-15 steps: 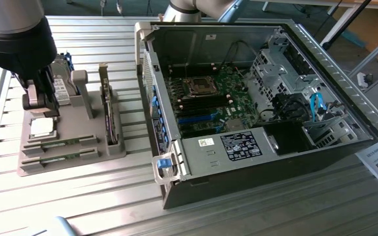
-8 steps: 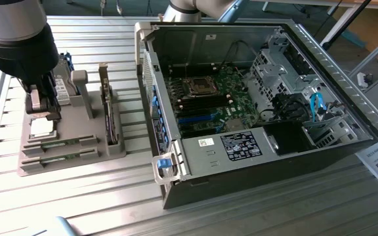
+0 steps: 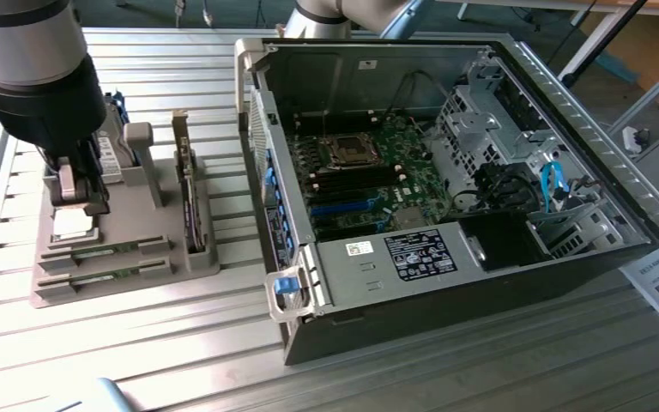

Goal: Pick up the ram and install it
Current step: 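Pick up the ram and move it above insertion slot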

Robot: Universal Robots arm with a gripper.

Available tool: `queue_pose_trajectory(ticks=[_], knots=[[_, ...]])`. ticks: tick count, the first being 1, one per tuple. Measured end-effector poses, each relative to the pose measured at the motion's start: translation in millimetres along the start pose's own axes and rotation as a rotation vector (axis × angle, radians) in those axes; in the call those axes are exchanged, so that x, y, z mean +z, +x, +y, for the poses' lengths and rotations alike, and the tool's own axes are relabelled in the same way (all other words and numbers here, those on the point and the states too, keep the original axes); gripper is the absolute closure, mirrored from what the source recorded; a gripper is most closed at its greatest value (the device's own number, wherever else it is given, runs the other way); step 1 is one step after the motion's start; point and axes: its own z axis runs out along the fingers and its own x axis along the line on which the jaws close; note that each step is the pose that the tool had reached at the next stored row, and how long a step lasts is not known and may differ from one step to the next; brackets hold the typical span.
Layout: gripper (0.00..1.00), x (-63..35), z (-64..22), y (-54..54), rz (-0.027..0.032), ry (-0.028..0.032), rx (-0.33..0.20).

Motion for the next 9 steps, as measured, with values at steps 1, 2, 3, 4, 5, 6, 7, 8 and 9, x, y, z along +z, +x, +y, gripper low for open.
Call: queue_pose_trajectory(ticks=[1,2,3,4,5,6,7,8,9], knots=[[0.76,1.3,0.0,-0.1,0.0,0.0,0.0],[0.76,2.7,-0.1,-0.1,0.0,0.0,0.0],[0.76,4.5,-0.1,-0.2,0.0,0.0,0.0],[0.76,6.6,-0.2,-0.2,0.0,0.0,0.0],[0.76,8.3,-0.2,-0.3,-0.0001,0.0001,0.0],[0.76,9.5,-0.3,-0.3,0.0,0.0,0.0],[0.76,11.0,-0.3,-0.4,0.0,0.0,0.0],[0.76,12.4,-0.3,-0.4,0.0,0.0,0.0],[0.76,13.5,-0.3,-0.4,0.0,0.0,0.0]])
